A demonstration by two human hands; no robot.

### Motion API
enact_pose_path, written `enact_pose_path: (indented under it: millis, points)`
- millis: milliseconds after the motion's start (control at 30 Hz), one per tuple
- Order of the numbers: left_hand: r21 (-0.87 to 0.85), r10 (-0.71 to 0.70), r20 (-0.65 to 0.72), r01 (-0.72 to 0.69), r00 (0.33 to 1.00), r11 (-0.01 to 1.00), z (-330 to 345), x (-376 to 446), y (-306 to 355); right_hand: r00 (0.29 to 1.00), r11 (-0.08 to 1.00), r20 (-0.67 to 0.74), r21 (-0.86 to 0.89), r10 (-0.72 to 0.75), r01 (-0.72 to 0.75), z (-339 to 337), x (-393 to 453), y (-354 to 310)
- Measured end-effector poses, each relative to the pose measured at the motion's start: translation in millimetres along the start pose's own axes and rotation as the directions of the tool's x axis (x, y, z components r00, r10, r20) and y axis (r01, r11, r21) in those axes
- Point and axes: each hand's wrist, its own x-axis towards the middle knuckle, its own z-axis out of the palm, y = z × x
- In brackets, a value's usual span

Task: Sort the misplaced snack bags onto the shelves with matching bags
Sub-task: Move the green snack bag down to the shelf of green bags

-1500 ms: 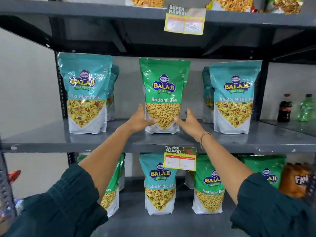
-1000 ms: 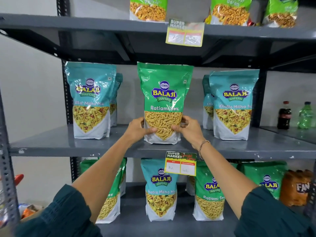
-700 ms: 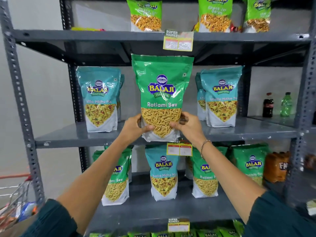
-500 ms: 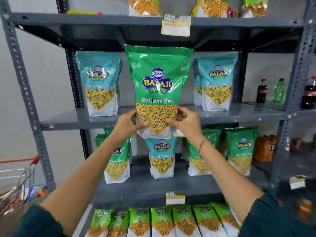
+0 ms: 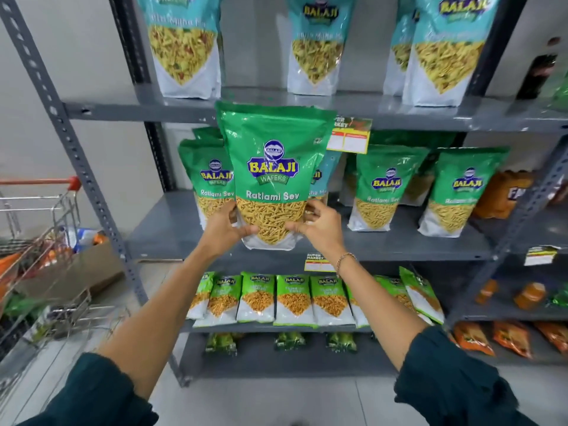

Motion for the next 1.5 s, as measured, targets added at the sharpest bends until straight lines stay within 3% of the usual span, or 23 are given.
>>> enact_pose_path:
  millis: [167,400,867,1000,1067,1133,1200,1233,1333,1433,1500]
  points:
    - [-0.038,-0.17,0.001,0.17,0.985,0.985,4.3,26.4,-45.5,0.992,0.995,0.091,-0.043,0.088,-0.085,31.5,26.0,41.3]
    - [-0.049,-0.25,-0.029,0.248,0.968,0.968,0.7,77.8,-73.9,0.979,0.987,0.138,-0.085,0.148,-0.137,71.8,84.0,73.6]
    - [-0.012,-0.264,-0.051,0.263,0.963,0.965,6.1,120.9,-123.7,0.973,0.988,0.176,-0.077,0.147,-0.135,105.5,119.2,126.8]
    - [0.088,-0.252,-0.069,0.257,0.965,0.962,6.2,122.2,-126.6,0.959,0.991,0.247,-0.042,0.136,-0.13,104.1,120.8,128.3]
    - [0.141,-0.229,-0.142,0.249,0.963,0.958,8.3,116.1,-123.8,0.95,0.992,0.283,-0.038,0.129,-0.123,100.5,118.3,129.8]
    - [0.148,-0.134,-0.302,0.185,0.944,0.971,18.4,102.6,-118.6,0.952,0.994,0.285,-0.043,0.111,-0.103,93.4,113.3,132.0]
    - [0.09,-0.05,-0.464,0.103,0.884,0.991,35.0,83.6,-107.9,0.961,0.993,0.255,-0.072,0.107,-0.091,82.0,107.6,136.0]
    - [0.057,-0.029,-0.469,0.063,0.883,0.996,44.0,75.5,-100.5,0.966,0.991,0.233,-0.094,0.114,-0.094,75.7,105.1,138.6]
    - [0.129,0.119,-0.231,-0.091,0.966,0.987,73.9,70.5,-85.7,0.98,0.979,0.134,-0.162,0.148,-0.126,53.7,100.5,147.3]
    - [0.21,0.262,-0.009,-0.255,0.965,0.944,105.6,88.8,-74.5,0.986,0.966,0.013,-0.204,0.167,-0.161,29.3,102.3,154.4]
    - [0.2,0.233,0.129,-0.256,0.964,0.946,129.8,103.7,-65.3,0.984,0.957,-0.055,-0.229,0.171,-0.179,13.4,106.3,155.7]
